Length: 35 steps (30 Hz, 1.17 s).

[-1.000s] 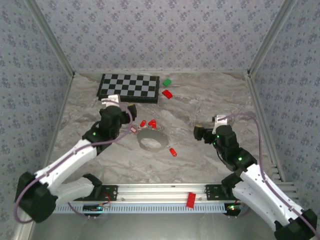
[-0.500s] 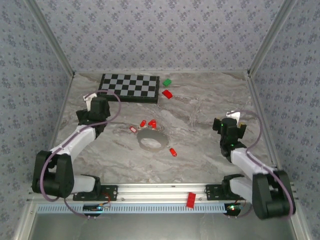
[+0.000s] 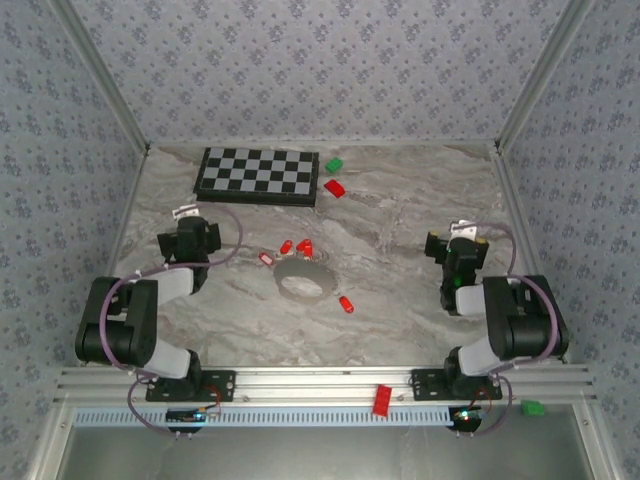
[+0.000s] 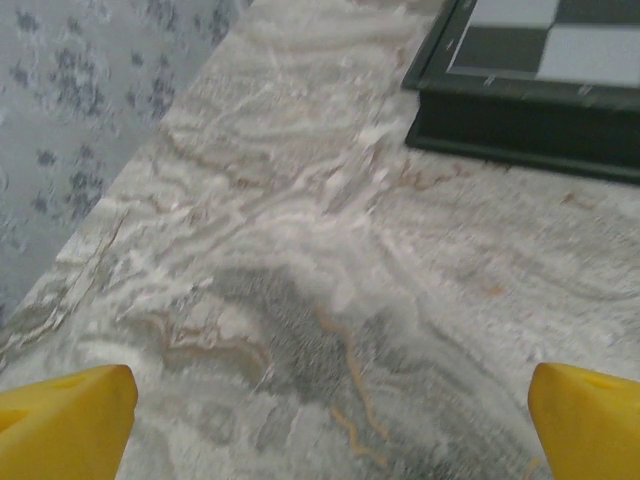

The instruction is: Put the keys on the keyring

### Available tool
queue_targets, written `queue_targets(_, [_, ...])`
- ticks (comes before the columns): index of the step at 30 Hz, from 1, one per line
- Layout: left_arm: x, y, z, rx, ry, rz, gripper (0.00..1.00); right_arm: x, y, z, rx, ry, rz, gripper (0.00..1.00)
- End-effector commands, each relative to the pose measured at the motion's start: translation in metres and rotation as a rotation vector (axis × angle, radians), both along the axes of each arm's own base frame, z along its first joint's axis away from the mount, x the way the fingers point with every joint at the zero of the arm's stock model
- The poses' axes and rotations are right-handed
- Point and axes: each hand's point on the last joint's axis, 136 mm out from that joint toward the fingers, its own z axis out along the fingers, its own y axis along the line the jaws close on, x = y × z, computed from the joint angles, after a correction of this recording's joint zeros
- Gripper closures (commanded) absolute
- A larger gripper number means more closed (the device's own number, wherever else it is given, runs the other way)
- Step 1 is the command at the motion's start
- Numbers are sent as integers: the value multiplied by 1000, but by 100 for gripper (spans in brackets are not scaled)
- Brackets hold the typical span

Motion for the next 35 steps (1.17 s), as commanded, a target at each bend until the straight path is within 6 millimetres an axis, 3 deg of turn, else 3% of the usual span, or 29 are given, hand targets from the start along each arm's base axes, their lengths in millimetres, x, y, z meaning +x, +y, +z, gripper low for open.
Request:
queue_targets(1, [10,-8,15,14,-135,-74,0,12,17,24,-4,-115,111,0])
queue_targets(9, [13,-15,-3,-92,-111,-188,0,23,14,15,45,-34,126,0])
queue_targets(13, [15,-12,-3,-118,-127,-195,0,25,4,13,49,-13,77,0])
queue_targets(35, [15,-12,-3,-117,-124,-196,0,26,6,16,17,-16,62,1])
